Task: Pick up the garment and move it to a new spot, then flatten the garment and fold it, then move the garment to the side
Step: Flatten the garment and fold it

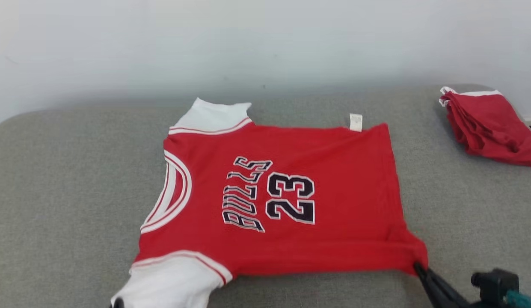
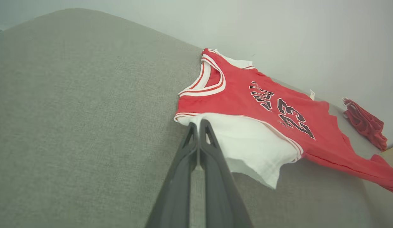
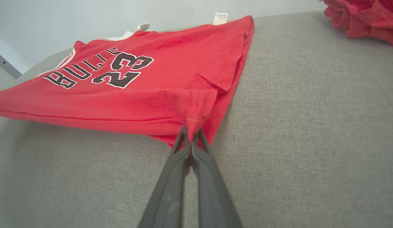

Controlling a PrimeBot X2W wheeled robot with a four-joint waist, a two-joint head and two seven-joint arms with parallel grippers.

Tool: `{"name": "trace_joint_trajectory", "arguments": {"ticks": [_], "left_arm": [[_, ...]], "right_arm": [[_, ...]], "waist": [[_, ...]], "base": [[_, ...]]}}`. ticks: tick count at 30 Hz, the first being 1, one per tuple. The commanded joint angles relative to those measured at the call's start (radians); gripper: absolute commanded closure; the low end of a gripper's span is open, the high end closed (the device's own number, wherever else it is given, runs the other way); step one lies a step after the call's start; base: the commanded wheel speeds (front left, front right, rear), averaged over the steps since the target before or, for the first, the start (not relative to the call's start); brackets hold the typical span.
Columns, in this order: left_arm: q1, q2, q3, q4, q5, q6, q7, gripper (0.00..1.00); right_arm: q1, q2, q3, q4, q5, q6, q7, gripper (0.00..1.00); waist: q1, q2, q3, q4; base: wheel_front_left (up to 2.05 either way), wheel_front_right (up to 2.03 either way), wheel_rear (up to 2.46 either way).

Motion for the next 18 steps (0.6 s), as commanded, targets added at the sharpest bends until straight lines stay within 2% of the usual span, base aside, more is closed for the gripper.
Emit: {"name": "trace_joint_trajectory", "arguments": {"ticks": [1, 7, 12, 18], "left_arm": [[0.022, -0.002, 0.004, 0.009, 0.011, -0.004, -0.003, 1.00], [0.093, -0.047, 0.013, 0.094, 0.017, -0.071, -0.003, 1.00], [0.052, -0.067, 0.017, 0.111, 0.043, -0.105, -0.003, 1.00], [-0.050, -0.024, 0.013, 0.116, 0.076, -0.142, 0.028, 1.00]], "right_arm": [[0.017, 0.011, -0.012, -0.006, -0.004, -0.003, 0.001, 1.00], [0.153, 0.088, -0.081, -0.056, -0.064, -0.003, 0.044, 1.00], [0.177, 0.124, -0.107, -0.100, -0.086, -0.003, 0.074, 1.00], [0.175, 0.150, -0.134, -0.140, -0.076, -0.003, 0.111, 1.00]], "waist": [[0.0002, 0.0002, -0.020, 0.012], [0.0002, 0.0002, -0.045, 0.020], [0.0002, 0.0002, -0.041, 0.003], [0.0002, 0.0002, -0.049, -0.031]], "base": [[0.00, 0.00, 0.00], [0.00, 0.00, 0.00], [0.00, 0.00, 0.00], [0.00, 0.00, 0.00]]}}
